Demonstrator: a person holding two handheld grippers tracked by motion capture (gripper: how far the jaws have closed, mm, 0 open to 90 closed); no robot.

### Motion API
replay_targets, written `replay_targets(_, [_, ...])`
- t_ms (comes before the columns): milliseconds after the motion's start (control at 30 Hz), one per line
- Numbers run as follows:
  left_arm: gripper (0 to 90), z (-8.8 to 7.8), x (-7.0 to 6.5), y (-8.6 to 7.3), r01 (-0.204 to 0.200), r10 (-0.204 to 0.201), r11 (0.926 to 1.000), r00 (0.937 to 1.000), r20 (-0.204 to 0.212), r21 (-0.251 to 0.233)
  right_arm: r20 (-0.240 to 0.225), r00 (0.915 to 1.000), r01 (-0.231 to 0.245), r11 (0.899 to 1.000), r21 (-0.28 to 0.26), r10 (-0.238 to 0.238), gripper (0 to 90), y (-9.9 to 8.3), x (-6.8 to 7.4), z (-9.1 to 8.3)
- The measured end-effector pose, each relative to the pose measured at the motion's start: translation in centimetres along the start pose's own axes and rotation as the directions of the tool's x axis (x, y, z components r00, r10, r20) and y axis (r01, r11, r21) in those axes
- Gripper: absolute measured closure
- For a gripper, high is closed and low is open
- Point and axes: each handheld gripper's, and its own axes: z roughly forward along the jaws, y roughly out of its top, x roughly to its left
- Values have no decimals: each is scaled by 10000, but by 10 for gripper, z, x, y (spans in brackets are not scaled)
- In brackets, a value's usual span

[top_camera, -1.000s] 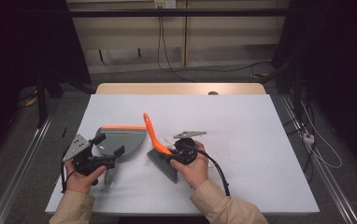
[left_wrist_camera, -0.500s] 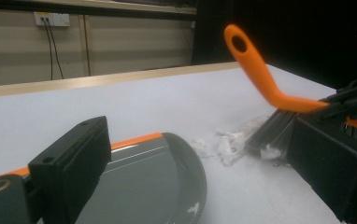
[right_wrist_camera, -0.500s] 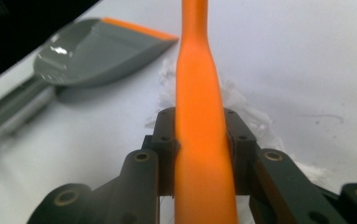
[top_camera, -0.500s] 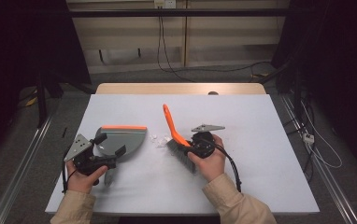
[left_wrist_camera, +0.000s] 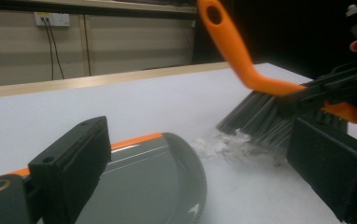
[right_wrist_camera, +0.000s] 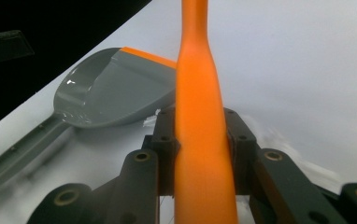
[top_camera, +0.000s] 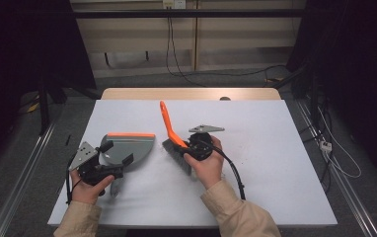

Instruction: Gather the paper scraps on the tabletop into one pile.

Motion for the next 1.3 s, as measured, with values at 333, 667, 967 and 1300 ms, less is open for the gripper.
replay_targets(333, [64, 1, 1, -1, 87, -87, 10000, 10000, 45, -22, 383, 9991, -218, 9957, 905, 184, 714, 2, 1, 37])
replay_targets(667, [65, 0, 1, 0, 73, -73, 10000, 10000, -21, -61, 893, 9947, -613, 9913, 1163, 510, 715, -5, -23, 3])
replay_targets(967, [66, 2, 0, 0, -17, 17, 10000, 10000, -71, -29, 916, 9954, -365, 9954, 885, 284, 715, -6, -32, -29])
replay_targets(1300, [66, 2, 0, 0, -20, 21, 10000, 10000, -58, 37, 802, 9966, -225, 9988, 435, 190, 714, 10, -32, -38])
